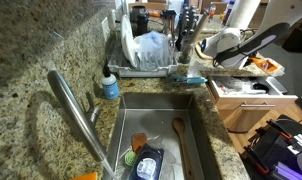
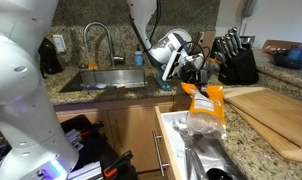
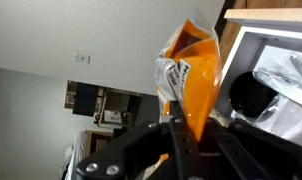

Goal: Push the faucet handle to the right, remove the orange packet from the top of the counter and place it in the open drawer, close the open drawer

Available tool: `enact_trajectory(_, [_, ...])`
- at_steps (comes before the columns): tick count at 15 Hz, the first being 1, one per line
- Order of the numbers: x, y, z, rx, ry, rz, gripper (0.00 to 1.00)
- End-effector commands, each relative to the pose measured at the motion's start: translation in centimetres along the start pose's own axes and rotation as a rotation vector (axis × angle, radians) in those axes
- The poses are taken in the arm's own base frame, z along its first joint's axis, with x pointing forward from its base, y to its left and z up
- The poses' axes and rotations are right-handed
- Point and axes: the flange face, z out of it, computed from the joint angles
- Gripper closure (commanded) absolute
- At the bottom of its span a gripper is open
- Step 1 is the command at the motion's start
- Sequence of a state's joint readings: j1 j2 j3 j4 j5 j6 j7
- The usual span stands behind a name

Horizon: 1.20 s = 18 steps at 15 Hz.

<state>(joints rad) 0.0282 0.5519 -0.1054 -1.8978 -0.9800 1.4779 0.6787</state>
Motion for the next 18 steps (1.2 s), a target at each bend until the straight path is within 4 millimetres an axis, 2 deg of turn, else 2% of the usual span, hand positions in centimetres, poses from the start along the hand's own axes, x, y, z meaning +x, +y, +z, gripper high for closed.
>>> enact_trajectory(1, [0.1,-0.1,0.0,-0.003,-0.001,-0.005,1.00])
enact_trajectory(3, [0.5,-0.1,0.5,0.013,-0.041,-0.021,1.00])
enact_trajectory(6, [0.0,-2.1,1.1,-0.013,-0.025,-0.053,1.00])
enact_trajectory(11, [-0.2,-4.1,1.2,-0.029,-0.031,-0.110,1.00])
enact_trajectory(18, [-0.1,-4.9,0.8,-0.034,-0.021,-0.086,1.00])
